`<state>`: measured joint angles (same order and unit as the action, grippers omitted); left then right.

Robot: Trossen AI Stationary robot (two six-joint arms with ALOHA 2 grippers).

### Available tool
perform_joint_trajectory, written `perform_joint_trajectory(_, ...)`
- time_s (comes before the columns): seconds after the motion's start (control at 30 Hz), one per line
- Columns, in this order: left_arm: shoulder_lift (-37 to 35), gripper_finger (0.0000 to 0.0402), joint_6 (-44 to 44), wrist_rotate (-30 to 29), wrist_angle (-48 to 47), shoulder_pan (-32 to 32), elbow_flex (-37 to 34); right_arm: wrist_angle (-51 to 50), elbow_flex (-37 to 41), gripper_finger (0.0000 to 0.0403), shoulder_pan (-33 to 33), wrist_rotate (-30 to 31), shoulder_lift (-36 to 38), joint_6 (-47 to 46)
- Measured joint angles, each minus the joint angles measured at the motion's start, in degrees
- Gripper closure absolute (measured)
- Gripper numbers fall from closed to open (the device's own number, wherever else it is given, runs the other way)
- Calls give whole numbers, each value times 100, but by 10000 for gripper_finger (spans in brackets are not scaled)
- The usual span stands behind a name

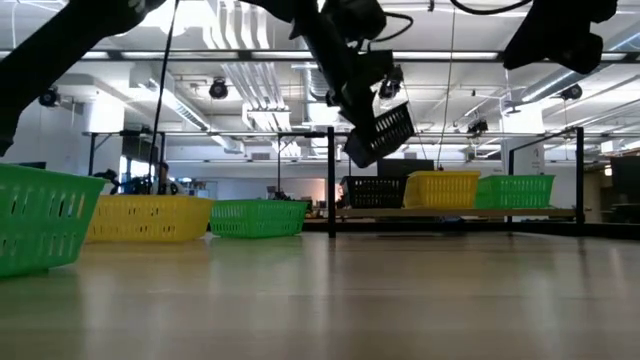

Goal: Stack baskets on shelf by color
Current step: Stack the left black bin on top of the black bin on the shelf

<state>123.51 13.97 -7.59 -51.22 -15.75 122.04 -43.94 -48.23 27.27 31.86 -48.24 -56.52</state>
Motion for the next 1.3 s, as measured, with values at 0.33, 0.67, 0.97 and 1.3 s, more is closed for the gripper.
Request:
perform_joint_trajectory(0.33,26,401,6,-195,-190,-4,-310,7,0,351,-1,135,-111,-9)
perform_joint_trajectory(0.67,26,401,-20,-281,-4,-2,-614,8,0,351,-2,134,-108,10)
perform_joint_trajectory(0.97,24,395,-238,-450,-29,-2,-619,8,0,351,-2,132,-106,10)
perform_joint_trajectory(1.3,24,288,-383,-202,-78,-4,-562,8,0,351,-2,131,-106,12)
